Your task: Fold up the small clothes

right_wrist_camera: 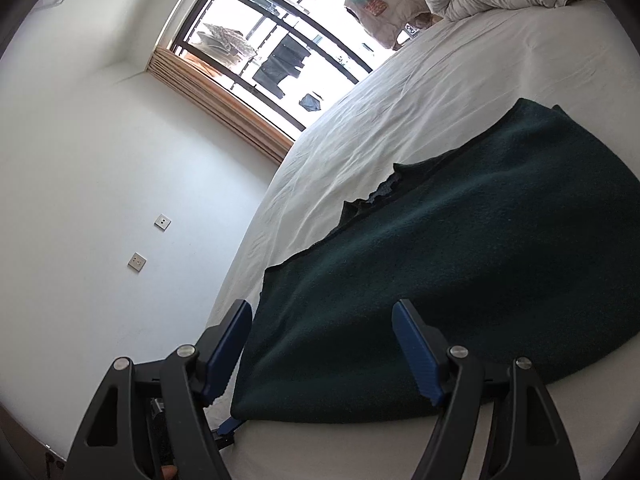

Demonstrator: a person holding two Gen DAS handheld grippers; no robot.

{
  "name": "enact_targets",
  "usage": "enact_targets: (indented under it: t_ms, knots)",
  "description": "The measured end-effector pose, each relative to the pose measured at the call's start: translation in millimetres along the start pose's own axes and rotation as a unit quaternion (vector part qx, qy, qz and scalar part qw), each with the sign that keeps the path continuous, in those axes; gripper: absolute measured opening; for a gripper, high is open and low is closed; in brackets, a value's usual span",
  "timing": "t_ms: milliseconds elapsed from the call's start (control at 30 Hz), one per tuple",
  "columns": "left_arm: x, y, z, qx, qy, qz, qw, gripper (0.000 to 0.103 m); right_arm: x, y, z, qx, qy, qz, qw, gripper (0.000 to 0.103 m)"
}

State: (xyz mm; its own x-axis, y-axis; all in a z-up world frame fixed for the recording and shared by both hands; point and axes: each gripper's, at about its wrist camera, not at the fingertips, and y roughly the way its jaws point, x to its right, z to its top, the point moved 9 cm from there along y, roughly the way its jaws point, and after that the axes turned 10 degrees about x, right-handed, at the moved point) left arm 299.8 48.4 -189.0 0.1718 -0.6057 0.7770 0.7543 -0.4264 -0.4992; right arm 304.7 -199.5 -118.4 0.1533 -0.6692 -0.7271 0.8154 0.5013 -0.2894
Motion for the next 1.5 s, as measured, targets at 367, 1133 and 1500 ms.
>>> enact_targets:
  t_ms: [367, 1133, 1500]
  knots:
    - [14, 68, 49, -0.042, -0.031, -0.071, 0.9961, 0.079, -6, 54, 5, -0.034, 0.005, 0.011, 0.999, 0.073]
    - [72, 119, 58, -0.009, 0.152, 0.051, 0.9870, 0.010, 10, 136, -19, -0.149, -0.007, 0.009, 0.989, 0.077]
    - [147, 176, -34, 0.045, 0.485, 0.179, 0.8549, 0.010, 32, 108, 37, -0.192, 0.116, 0.080, 0.971, 0.093]
